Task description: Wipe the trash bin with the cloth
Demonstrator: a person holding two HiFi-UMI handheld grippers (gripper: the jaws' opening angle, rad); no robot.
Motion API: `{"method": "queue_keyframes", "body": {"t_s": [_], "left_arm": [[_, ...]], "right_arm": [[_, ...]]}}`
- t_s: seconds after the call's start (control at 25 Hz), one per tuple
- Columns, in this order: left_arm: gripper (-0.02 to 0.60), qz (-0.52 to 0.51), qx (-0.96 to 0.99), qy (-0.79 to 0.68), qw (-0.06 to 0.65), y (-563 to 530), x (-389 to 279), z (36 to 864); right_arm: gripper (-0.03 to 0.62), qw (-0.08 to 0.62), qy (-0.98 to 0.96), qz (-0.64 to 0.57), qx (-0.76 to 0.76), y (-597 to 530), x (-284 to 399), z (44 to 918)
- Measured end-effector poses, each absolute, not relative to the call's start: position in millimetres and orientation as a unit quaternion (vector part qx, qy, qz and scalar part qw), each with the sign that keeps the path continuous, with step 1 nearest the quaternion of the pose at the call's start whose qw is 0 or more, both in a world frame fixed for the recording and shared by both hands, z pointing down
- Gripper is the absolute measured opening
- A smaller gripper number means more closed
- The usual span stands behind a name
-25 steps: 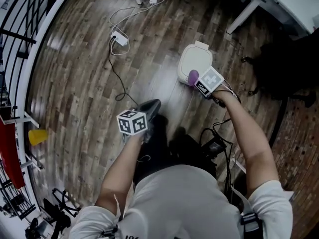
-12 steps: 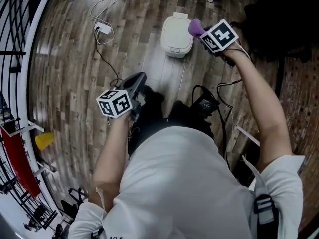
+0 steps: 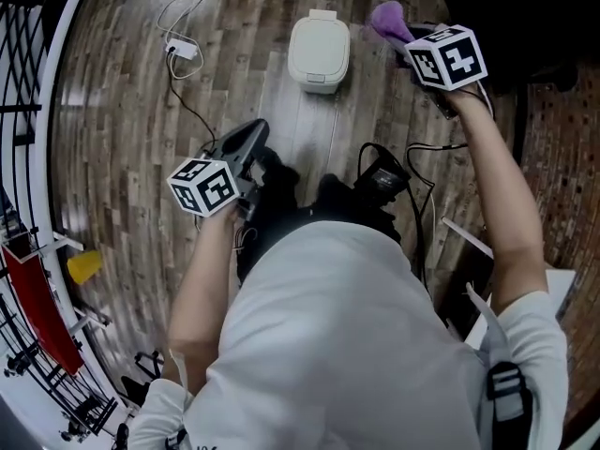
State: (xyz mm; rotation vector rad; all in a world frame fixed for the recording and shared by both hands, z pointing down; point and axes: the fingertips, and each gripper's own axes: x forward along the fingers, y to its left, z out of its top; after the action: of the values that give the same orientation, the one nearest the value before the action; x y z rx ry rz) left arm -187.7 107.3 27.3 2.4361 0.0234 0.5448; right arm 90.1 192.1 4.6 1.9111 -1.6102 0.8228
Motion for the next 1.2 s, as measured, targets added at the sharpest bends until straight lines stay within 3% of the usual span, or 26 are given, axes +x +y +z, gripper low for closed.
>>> {"method": "queue_keyframes", "body": {"t_s": [0.6,1.2], "left_arm": [[0.005,0.182,0.926,0.079,0.32,115.6,-208.5,-30.9],[0.005,0.162,0.921,0.173,0.309,95.8,-274.5,-73.8]], "right_arm": [[0.089,0.123,-0.543,0.266,0.787,258.5,11.3,-71.9],[0.089,0.107,-0.454,0.273,0.842,283.4,-120.5,-80.5]]}}
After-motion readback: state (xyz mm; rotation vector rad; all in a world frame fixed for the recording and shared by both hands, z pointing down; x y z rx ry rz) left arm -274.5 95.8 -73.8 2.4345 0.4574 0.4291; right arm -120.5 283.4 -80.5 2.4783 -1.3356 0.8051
